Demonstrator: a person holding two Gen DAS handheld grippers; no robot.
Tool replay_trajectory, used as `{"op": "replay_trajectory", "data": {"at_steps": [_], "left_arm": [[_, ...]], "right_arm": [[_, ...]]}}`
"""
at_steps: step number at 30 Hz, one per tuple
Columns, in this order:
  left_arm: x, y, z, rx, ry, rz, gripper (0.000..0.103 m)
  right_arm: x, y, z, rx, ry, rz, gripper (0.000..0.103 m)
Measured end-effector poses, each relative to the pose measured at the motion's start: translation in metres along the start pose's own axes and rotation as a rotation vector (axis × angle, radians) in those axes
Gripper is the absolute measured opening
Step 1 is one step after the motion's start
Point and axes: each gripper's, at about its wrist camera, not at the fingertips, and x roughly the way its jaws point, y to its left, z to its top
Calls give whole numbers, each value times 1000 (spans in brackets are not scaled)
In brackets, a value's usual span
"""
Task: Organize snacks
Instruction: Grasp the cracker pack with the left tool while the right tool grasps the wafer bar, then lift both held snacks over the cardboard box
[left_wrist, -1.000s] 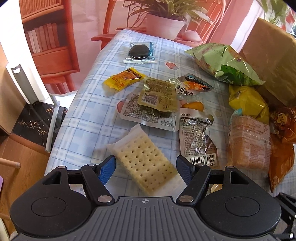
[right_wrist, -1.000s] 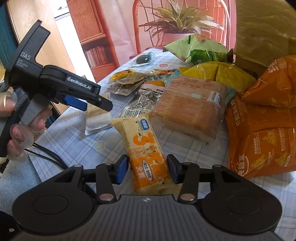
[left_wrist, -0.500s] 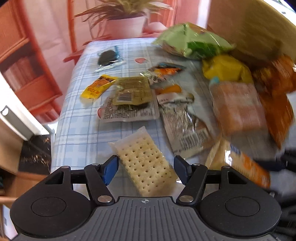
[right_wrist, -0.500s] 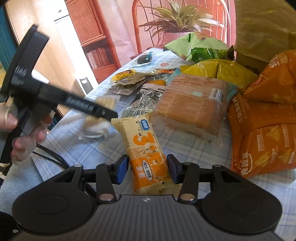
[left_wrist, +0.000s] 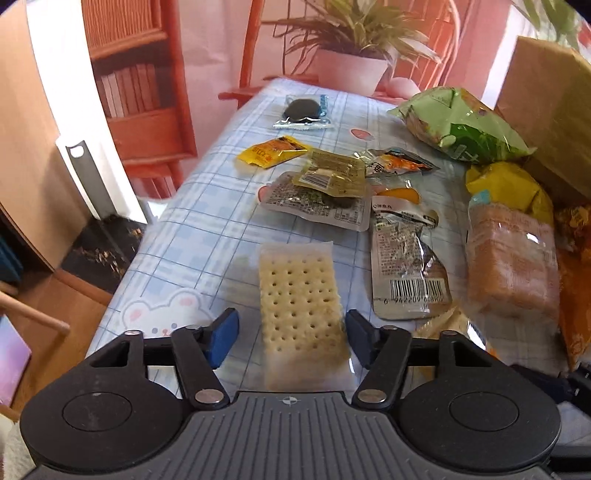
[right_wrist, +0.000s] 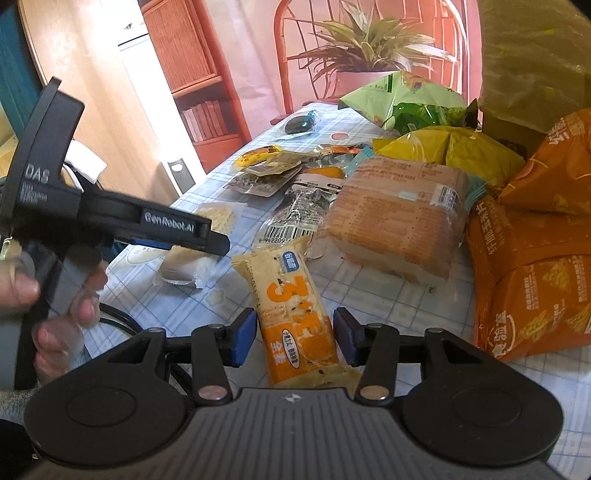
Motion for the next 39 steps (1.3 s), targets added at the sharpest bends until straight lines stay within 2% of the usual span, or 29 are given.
{"op": "replay_trajectory", "data": {"at_steps": [2, 9, 13, 25, 33, 39], "left_arm": [[-4, -3, -5, 40, -19, 12, 49], [-8, 9, -10, 6, -35, -47, 49], [-12, 12, -13, -8, -38, -55, 49], [-49, 17, -3, -21, -132, -77, 49], [-83, 3, 35, 7, -218, -125, 49], [-113, -34, 72, 42, -305, -195, 49]], "right_arm": [[0, 0, 0, 0, -1, 0, 49], [4, -2, -2, 21, -4, 4, 49], [1, -4, -3, 36, -14, 28, 46], [-28, 1, 9, 34, -139, 70, 44], [-64, -16, 37, 73, -258, 53, 44], [-106, -49, 64, 120, -375, -22, 44]]}}
